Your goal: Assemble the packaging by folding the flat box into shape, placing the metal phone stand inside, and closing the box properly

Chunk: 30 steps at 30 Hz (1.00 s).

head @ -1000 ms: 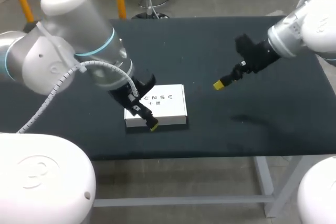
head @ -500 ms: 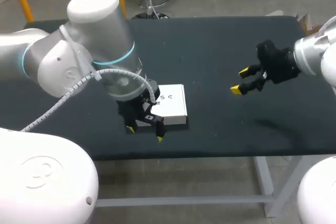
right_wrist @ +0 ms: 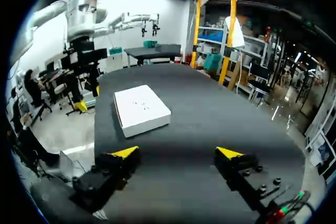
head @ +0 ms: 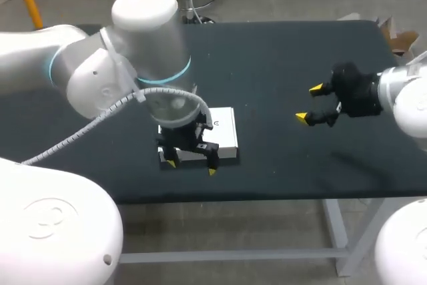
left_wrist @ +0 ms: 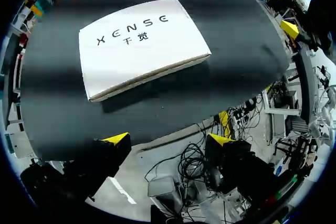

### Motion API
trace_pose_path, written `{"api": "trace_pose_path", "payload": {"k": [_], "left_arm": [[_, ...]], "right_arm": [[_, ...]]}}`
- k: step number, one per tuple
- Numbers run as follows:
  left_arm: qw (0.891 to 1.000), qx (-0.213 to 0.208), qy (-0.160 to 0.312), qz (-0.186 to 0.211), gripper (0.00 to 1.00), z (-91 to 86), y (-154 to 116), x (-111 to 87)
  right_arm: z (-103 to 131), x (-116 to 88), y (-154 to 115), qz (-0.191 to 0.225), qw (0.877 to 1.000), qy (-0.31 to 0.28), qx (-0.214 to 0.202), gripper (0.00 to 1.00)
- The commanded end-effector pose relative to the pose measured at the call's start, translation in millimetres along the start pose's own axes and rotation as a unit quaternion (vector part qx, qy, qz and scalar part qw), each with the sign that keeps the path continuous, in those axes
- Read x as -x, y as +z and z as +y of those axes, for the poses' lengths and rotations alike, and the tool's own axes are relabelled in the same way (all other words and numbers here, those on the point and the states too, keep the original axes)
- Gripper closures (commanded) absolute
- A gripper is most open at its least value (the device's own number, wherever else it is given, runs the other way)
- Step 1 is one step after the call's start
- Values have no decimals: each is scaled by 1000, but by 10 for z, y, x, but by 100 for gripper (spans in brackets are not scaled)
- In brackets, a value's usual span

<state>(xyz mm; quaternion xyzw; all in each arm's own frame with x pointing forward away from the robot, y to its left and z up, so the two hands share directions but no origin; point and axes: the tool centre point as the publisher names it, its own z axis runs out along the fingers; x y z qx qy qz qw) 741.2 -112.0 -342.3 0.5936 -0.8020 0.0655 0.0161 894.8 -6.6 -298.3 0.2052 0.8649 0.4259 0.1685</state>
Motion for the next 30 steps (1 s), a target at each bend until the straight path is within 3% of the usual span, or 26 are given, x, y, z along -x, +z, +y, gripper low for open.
{"api": "trace_pose_path", "payload": {"k": [1,10,15,30], "left_arm": [[997,-52,-42,-34,0,135,139,-84],[995,-59,-68,-40,0,2,367,-19],[991,-55,-111,-50,0,-153,453,69],[988,-23,-150,-41,0,-522,649,257]], "right_arm": [[-159,104,26,-5,995,-37,89,0],[-149,225,96,-4,988,-112,110,0],[-114,235,108,-11,985,-133,114,0],[-4,328,187,-44,980,-139,135,0]]}}
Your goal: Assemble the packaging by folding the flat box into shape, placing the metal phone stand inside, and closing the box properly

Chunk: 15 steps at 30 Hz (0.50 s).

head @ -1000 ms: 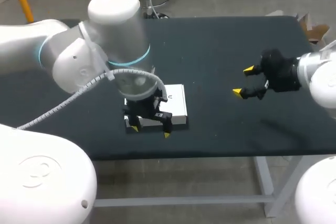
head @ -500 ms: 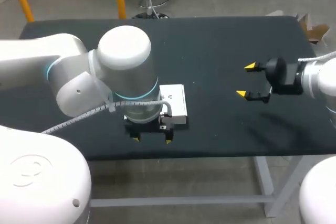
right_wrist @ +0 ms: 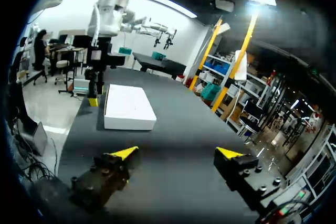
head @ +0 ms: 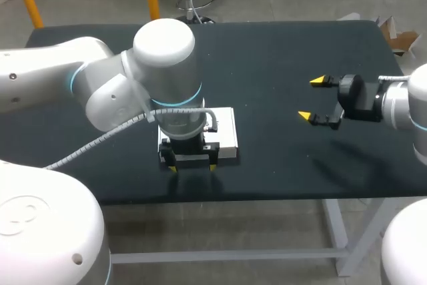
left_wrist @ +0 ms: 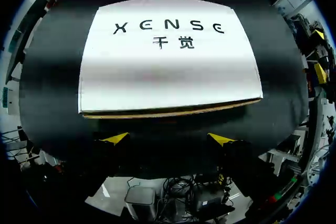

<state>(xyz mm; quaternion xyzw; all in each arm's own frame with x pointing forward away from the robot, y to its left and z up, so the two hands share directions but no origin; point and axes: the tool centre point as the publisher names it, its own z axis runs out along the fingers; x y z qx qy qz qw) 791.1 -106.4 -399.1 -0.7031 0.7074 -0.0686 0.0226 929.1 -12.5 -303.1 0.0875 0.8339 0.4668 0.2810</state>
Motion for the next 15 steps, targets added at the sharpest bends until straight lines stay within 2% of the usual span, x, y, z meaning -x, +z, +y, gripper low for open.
{"api": "trace_pose_path", "payload": {"k": [1,9,15], "left_arm": [[1000,9,-14,-8,0,-120,84,-35],[999,1,-30,-20,0,-265,125,-35],[998,-17,-51,-45,0,-409,180,-39]], "right_arm": [[-13,4,37,-6,999,-1,43,0],[-13,4,37,-6,999,-1,43,0],[-13,4,37,-6,999,-1,43,0]]}}
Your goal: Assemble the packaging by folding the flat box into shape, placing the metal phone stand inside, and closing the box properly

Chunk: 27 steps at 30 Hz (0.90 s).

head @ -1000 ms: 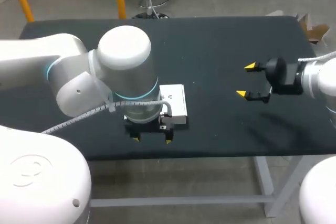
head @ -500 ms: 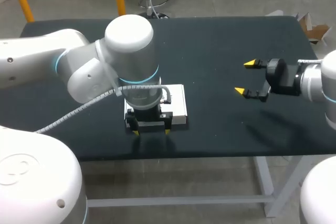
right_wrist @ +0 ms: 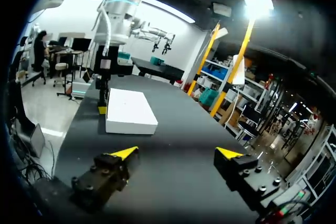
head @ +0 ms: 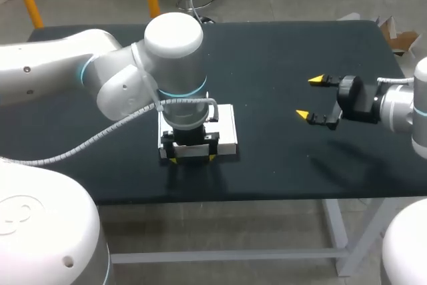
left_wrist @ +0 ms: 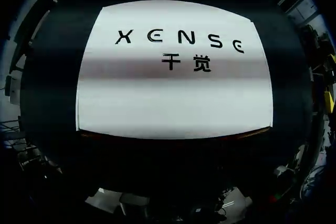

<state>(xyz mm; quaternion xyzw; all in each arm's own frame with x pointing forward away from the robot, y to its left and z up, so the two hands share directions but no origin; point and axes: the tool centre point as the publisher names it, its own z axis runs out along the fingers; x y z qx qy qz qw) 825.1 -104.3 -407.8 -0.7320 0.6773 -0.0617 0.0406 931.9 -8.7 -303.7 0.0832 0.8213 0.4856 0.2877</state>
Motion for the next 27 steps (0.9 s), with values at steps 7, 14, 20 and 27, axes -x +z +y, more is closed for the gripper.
{"api": "trace_pose_path", "payload": {"k": [7,14,20,27], "left_arm": [[999,-12,-23,-23,0,-282,99,-69],[1000,-5,-20,-15,0,-544,136,-84],[1000,0,-19,-5,0,-810,153,-43],[1000,5,-20,-1,0,-1127,231,8]], "right_arm": [[-26,-2,-10,-1,1000,-1,20,0],[-26,-2,-10,-1,1000,-1,20,0],[-26,-2,-10,-1,1000,-1,20,0],[-26,-2,-10,-1,1000,-1,20,0]]}}
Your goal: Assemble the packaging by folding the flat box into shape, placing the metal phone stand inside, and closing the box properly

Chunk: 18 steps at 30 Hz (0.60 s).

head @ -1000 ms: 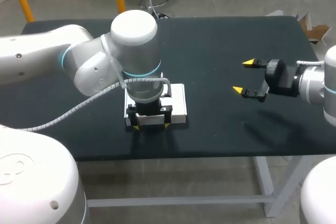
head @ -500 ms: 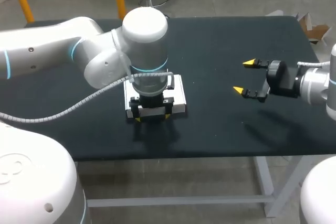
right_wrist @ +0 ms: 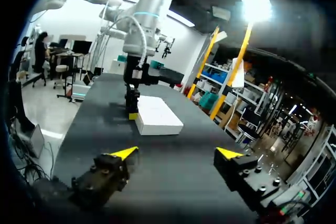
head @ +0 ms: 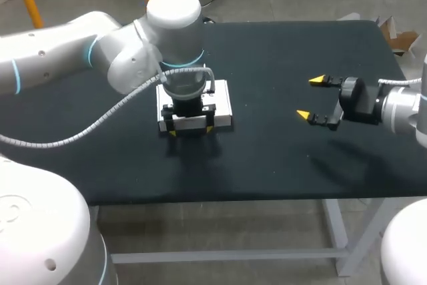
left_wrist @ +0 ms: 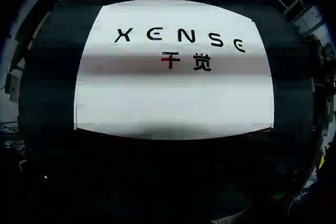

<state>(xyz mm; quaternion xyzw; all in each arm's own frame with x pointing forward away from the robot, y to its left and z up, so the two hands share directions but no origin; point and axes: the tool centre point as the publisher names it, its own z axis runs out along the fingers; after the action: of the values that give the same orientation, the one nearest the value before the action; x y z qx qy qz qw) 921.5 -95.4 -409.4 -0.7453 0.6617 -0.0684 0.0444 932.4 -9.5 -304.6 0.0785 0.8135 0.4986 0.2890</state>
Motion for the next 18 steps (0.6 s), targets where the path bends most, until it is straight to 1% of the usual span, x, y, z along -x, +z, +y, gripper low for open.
{"api": "trace_pose_path", "payload": {"k": [1,11,18], "left_arm": [[1000,14,0,-2,0,-215,88,-20],[1000,22,15,-4,0,-704,157,-88],[999,27,22,-2,0,-1047,184,-94]], "right_arm": [[-13,-6,-10,-1,1000,-1,4,0],[-13,-6,-10,-1,1000,-1,4,0],[-13,-6,-10,-1,1000,-1,4,0]]}}
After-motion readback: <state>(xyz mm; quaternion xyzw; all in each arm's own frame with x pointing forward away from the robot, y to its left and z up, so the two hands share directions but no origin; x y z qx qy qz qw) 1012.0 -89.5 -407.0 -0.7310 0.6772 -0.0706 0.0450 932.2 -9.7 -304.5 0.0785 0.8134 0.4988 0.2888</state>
